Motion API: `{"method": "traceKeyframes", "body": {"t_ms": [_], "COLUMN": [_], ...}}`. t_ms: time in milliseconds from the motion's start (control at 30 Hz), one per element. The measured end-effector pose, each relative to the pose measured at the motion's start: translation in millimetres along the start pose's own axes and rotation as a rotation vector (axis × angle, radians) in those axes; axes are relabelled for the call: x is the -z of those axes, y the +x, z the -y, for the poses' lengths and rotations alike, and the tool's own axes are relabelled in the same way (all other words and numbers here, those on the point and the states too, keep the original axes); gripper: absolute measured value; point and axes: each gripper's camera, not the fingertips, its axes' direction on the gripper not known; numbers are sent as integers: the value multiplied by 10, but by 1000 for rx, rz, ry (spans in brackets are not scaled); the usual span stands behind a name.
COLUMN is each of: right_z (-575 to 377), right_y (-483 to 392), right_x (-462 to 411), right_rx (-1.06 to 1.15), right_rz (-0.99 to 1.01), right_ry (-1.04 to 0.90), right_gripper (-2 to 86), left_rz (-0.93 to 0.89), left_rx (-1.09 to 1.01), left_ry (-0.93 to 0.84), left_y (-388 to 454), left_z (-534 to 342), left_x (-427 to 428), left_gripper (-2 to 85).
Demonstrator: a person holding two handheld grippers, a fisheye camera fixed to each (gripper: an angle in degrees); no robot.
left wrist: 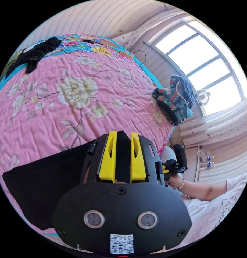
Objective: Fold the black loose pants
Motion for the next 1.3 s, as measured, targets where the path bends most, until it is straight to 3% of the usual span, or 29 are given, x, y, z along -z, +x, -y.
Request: {"method": "traceKeyframes", "body": {"t_ms": [200, 367, 500, 600, 733, 933, 1067, 1300], "right_z": [-93, -168, -168, -133, -102, -72, 61, 660], "right_y": [97, -31, -127, -169, -381, -897, -1749, -2833], "right_x": [73, 73, 61, 9, -88, -170, -313, -922], "right_rx": [-16, -5, -30, -77, -109, 0, 338, 655], "right_rz": [134, 223, 223, 213, 127, -50, -459, -550], "right_ry": [30, 32, 55, 48, 7, -104, -111, -128], "right_gripper": [7, -1, -2, -3, -2, -2, -4, -8], "left_rz": [136, 45, 120, 133, -39, 83, 261, 234], "left_rx": [-40, 12, -80, -37, 49, 16, 130, 234], "left_ry": [-272, -214, -155, -163, -46, 267, 230, 243], "left_y": [135, 92, 246, 216, 110, 77, -82, -136], "left_z": [382, 395, 399, 388, 323, -624, -1444, -1933], "left_x": [-923, -1065, -1137, -1316, -1116, -289, -286, -494], "left_gripper": [73, 14, 4, 23, 67, 51, 41, 39]}}
